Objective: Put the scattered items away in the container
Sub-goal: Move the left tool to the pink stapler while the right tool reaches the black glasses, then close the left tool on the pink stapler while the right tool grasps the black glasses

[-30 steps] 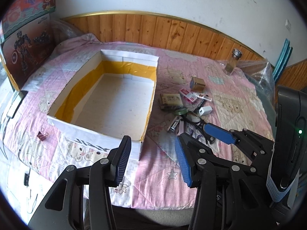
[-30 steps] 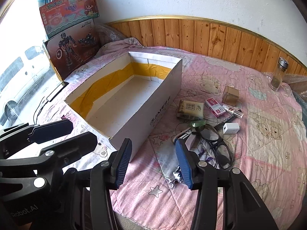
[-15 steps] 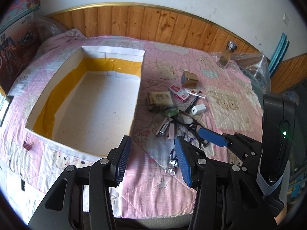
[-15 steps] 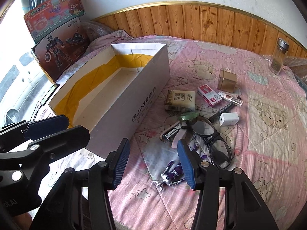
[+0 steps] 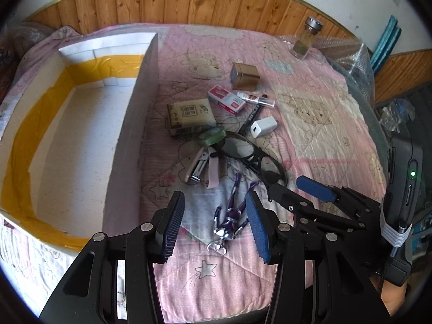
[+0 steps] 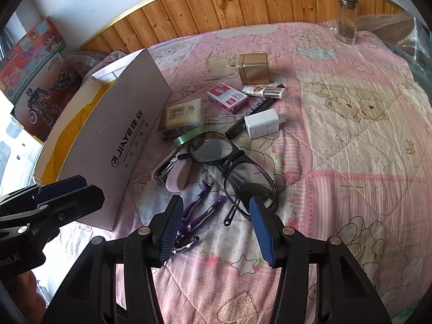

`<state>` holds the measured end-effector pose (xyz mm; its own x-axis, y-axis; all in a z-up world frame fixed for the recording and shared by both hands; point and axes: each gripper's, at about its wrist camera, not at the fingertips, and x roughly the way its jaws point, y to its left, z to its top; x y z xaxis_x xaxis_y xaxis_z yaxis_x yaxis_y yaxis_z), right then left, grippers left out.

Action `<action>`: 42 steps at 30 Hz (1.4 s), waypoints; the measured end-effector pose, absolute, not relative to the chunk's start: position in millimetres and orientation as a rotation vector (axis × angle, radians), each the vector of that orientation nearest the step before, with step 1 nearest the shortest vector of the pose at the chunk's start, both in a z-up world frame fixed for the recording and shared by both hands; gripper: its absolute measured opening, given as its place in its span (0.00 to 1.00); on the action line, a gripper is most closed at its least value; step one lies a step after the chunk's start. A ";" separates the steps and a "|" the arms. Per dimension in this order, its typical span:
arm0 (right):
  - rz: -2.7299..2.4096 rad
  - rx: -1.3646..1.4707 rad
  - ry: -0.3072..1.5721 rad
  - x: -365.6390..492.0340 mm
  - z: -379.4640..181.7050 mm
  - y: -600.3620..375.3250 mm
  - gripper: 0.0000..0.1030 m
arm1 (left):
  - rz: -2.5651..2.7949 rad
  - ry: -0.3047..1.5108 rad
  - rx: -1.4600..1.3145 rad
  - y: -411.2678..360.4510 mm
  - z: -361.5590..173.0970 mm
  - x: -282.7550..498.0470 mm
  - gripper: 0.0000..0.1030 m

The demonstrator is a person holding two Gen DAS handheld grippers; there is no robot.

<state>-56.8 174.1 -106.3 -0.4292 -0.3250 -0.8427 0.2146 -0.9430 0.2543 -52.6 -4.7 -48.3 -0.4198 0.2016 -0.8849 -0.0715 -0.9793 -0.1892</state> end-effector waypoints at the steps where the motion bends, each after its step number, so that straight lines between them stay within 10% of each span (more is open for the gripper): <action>1: -2.413 1.458 -0.165 -58.9 -108.5 177.6 0.51 | 2.504 -0.182 -1.600 -3.1 -52.0 -55.7 0.48; 18: -2.252 1.450 0.259 -117.5 -149.2 145.7 0.61 | 2.395 -0.360 -1.751 -10.3 -116.2 -117.9 0.48; 20: -2.224 1.494 0.234 -125.9 -157.4 149.3 0.47 | 2.400 -0.338 -1.753 -8.0 -119.9 -122.5 0.50; 42: -2.316 1.523 -0.003 -120.1 -162.6 199.8 0.45 | 2.407 -0.264 -1.694 -10.2 -137.5 -119.1 0.41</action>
